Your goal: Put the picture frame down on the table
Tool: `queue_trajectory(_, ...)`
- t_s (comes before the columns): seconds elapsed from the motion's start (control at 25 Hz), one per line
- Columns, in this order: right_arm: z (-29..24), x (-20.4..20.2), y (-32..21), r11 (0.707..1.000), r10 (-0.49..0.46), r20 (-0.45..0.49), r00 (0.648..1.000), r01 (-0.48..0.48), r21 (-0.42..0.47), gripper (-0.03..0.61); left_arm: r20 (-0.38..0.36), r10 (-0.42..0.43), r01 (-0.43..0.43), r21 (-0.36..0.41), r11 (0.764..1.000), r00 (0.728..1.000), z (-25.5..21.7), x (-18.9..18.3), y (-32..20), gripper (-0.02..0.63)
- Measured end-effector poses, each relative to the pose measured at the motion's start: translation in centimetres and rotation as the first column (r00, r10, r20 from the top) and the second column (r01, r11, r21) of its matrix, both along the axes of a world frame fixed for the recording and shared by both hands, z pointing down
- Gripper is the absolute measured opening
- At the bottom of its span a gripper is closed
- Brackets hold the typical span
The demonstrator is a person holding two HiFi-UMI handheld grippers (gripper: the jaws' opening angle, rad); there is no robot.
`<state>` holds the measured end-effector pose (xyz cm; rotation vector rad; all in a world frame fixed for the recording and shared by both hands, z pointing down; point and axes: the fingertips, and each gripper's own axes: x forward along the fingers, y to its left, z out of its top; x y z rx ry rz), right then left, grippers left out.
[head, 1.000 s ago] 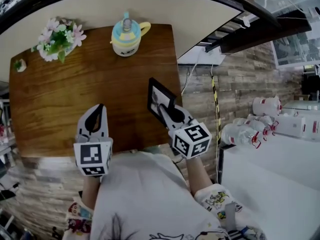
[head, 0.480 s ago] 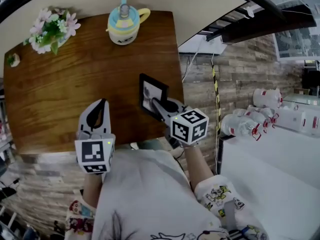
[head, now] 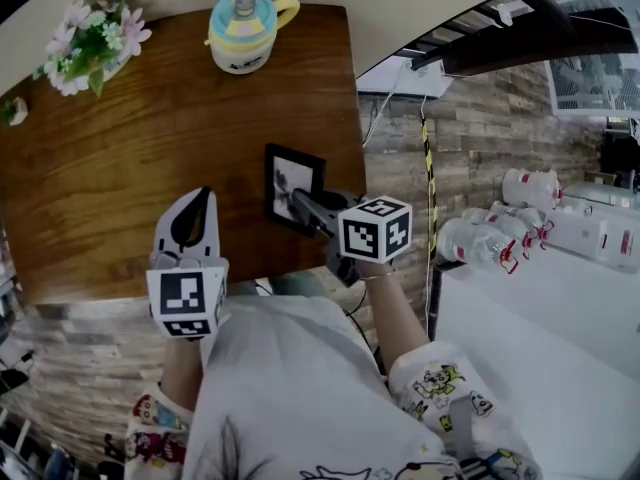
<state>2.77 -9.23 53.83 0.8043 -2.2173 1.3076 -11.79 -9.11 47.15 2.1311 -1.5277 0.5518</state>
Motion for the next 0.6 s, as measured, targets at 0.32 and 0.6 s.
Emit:
queue_trajectory(0.32, 1.5, -0.2, 0.0, 0.990, -0.011, 0.074, 0.997, 0.021, -0.140, 0.015, -0.011, 0.023, -0.023, -0.015, 1.000, 1.000, 0.9, 1.0, 0.5, 0.003)
queue_trajectory(0.6, 2.9, -0.3, -0.2, 0.984, -0.036, 0.064, 0.997, 0.046, -0.170, 0.021, -0.012, 0.019, -0.019, -0.029, 0.999, 1.000, 1.3, 0.9, 1.1, 0.003)
